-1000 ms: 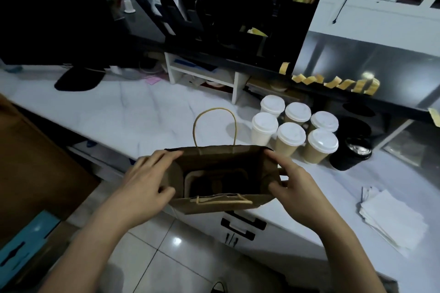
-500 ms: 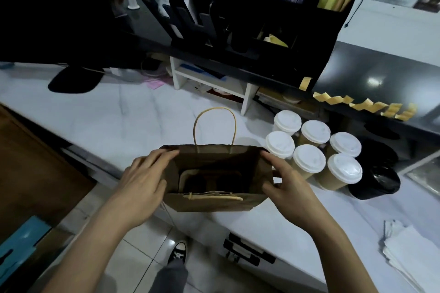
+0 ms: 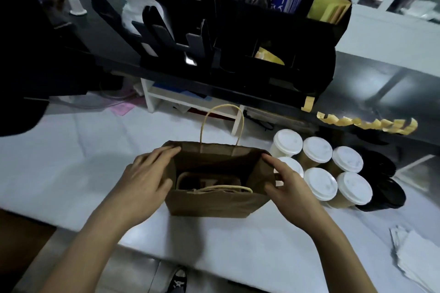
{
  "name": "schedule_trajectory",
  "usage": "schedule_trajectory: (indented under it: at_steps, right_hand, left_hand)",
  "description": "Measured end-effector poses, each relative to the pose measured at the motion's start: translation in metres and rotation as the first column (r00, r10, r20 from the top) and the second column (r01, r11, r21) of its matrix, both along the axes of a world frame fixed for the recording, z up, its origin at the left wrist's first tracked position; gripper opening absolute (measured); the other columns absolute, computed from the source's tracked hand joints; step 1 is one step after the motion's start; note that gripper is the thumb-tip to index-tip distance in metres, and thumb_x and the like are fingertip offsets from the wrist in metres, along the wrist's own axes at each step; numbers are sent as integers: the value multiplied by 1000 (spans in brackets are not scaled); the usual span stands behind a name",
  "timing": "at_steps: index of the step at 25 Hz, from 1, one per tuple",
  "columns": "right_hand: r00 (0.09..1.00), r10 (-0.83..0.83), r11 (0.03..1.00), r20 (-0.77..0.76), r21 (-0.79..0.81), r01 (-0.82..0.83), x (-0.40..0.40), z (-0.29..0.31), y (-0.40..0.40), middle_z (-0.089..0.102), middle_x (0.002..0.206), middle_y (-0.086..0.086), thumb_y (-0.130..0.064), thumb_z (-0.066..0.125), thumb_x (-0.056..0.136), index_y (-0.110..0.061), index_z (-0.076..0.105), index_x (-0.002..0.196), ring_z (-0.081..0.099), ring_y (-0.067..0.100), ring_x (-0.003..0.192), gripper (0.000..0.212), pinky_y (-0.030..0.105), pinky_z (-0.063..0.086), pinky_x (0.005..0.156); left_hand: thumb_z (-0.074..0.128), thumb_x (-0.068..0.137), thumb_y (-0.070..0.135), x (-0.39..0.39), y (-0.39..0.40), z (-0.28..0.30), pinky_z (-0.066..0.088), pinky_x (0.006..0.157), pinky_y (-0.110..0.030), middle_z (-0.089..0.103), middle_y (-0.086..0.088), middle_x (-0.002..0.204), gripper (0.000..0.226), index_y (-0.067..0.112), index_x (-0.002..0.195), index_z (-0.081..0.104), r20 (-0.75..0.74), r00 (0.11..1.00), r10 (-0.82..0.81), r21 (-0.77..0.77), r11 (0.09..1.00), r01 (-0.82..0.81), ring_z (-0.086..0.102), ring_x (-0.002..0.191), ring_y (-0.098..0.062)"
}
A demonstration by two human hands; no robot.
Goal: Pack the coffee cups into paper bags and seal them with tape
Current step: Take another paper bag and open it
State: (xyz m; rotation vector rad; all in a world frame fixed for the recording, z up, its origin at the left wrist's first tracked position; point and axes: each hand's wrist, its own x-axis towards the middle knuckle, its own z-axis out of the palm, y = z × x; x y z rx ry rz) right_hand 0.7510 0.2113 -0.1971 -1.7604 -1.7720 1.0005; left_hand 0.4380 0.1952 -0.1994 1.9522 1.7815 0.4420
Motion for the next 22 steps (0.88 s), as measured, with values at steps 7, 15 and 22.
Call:
schedule_trajectory:
  at_steps: [7, 15, 22]
  right_hand:
    - [990, -132, 991, 41, -22, 133, -20, 1, 13, 58, 115, -16, -6, 56, 94, -38, 41, 150, 58, 1, 103, 66, 6, 46, 70]
    - [989, -134, 989, -61, 46, 137, -29, 0, 22, 58, 122, -27, -13, 61, 97, -46, 44, 142, 64, 1, 107, 59, 23, 58, 81]
    - [981, -189, 974, -43, 118, 193, 2, 8, 41, 64, 124, -11, -34, 66, 96, -39, 48, 140, 64, 4, 109, 48, 26, 55, 89]
  left_hand:
    - [58, 92, 49, -17, 50, 0, 30, 111, -32, 21, 25, 155, 73, 47, 152, 17, 119, 981, -156, 3, 988, 157, 24, 139, -8]
    - [62, 90, 45, -19, 69, -2, 37, 108, -36, 20, 24, 153, 81, 51, 152, 11, 140, 966, -215, 6, 976, 216, 32, 132, -11]
    - [64, 89, 45, -21, 71, -4, 36, 107, -33, 22, 24, 153, 82, 47, 153, 14, 148, 968, -203, 17, 979, 203, 30, 135, -8]
